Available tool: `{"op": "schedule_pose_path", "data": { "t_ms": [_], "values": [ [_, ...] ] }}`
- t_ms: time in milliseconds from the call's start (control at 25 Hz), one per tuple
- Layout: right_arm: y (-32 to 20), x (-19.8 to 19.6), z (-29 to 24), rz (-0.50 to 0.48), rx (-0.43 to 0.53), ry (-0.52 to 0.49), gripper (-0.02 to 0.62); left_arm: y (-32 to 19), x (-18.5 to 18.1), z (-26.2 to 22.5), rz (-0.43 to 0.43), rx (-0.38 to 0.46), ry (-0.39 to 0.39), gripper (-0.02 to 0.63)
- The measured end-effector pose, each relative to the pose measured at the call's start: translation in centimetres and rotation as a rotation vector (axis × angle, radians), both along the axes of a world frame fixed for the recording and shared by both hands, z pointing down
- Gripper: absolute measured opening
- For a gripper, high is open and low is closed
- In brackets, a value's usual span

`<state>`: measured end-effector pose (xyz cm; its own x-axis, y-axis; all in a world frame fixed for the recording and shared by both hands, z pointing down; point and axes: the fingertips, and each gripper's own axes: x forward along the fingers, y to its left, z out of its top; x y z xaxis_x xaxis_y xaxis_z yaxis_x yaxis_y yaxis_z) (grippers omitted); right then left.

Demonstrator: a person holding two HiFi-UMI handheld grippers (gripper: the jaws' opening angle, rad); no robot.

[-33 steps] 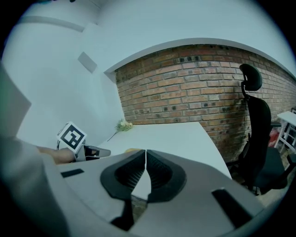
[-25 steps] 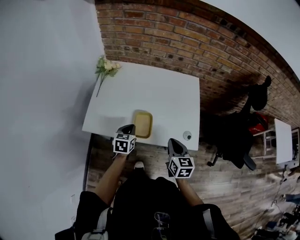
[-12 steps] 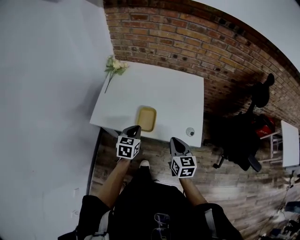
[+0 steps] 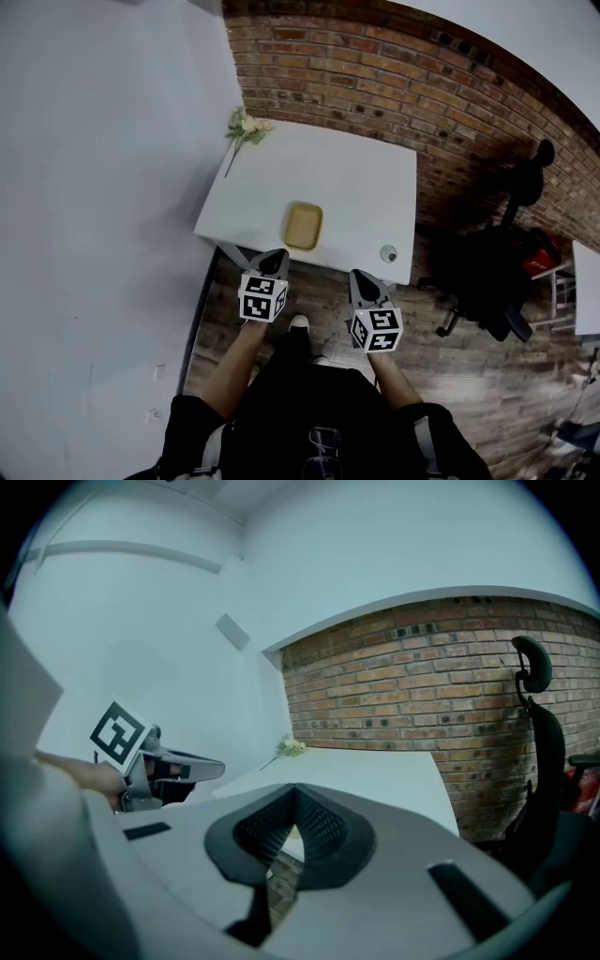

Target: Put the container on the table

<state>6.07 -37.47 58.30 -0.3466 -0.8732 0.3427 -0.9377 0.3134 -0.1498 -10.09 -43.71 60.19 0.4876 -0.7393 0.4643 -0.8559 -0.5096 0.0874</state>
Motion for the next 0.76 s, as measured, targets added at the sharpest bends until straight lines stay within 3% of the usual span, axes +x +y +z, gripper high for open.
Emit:
{"op": "schedule_pose_path", "data": {
  "t_ms": [760],
  "values": [
    [1.8, -0.5, -0.3, -0.062, 0.023, -0.001, 0.023, 3.7, -1.0, 1.8, -0.057, -0.047, -0.002, 0.014]
  ]
}}
